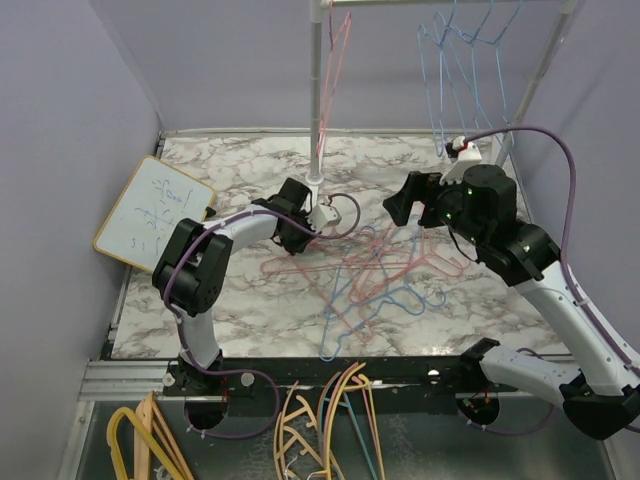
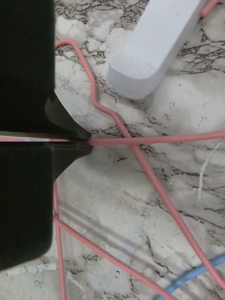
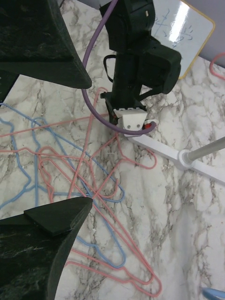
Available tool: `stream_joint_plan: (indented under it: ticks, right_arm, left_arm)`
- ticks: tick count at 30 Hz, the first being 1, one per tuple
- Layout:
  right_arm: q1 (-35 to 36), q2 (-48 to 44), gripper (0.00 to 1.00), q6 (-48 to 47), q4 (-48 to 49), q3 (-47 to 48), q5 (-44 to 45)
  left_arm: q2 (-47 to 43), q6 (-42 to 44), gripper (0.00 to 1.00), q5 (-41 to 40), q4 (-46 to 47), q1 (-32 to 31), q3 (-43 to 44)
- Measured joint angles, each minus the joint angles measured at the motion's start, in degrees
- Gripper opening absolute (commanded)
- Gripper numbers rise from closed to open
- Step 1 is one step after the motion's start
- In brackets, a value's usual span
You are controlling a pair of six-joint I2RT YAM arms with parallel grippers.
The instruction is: Organize the hangers
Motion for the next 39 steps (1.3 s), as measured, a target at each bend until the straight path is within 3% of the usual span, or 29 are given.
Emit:
stream_joint_plan:
  ticks: [6, 13, 21, 23, 25, 27, 28, 29, 39]
  right_arm:
    - [0.0, -3.0, 1.00, 2.1, 1.9, -11.1, -2.2]
    - [0.0, -3.7, 0.99, 4.6, 6.6, -27.2, -6.8]
    - [0.0, -3.7, 0.98, 4.8, 13.9, -35.7, -7.6]
    - [0.0, -3.8, 0.90, 4.8, 15.7, -37.0, -8.5]
    - [0.0, -4.2, 0.72, 4.7, 18.3, -38.9, -10.5]
    - [0.0, -4.6, 0.44, 4.7, 20.3, -40.3, -12.4]
    - [0.0, -4.7, 0.19, 4.7, 21.4, -41.0, -13.8]
    - [0.0, -4.8, 0.03, 4.6, 22.5, -41.6, -15.3]
    - [-0.1, -7.8, 0.01, 7.8, 29.2, -45.1, -24.6]
  left_arm:
    - [-3.7, 3.4, 0.00, 1.9, -2.5, 0.0, -3.9]
    - [-14.5, 7.7, 0.00, 7.6, -9.9, -0.1, -7.4]
    - [-26.7, 11.6, 0.00, 10.2, -11.6, -0.1, -7.4]
    - [-27.1, 12.1, 0.00, 10.3, -12.1, -0.1, -7.4]
    - [-27.1, 12.7, 0.00, 10.4, -12.8, -0.1, -7.4]
    - [-27.1, 13.1, 0.00, 10.4, -13.4, -0.1, -7.4]
    - [-27.1, 13.3, 0.00, 10.4, -13.4, -0.1, -7.4]
    - [-27.1, 13.3, 0.00, 10.4, -13.4, -0.1, -7.4]
    - [-27.1, 12.3, 0.00, 8.5, -12.6, 0.1, -6.9]
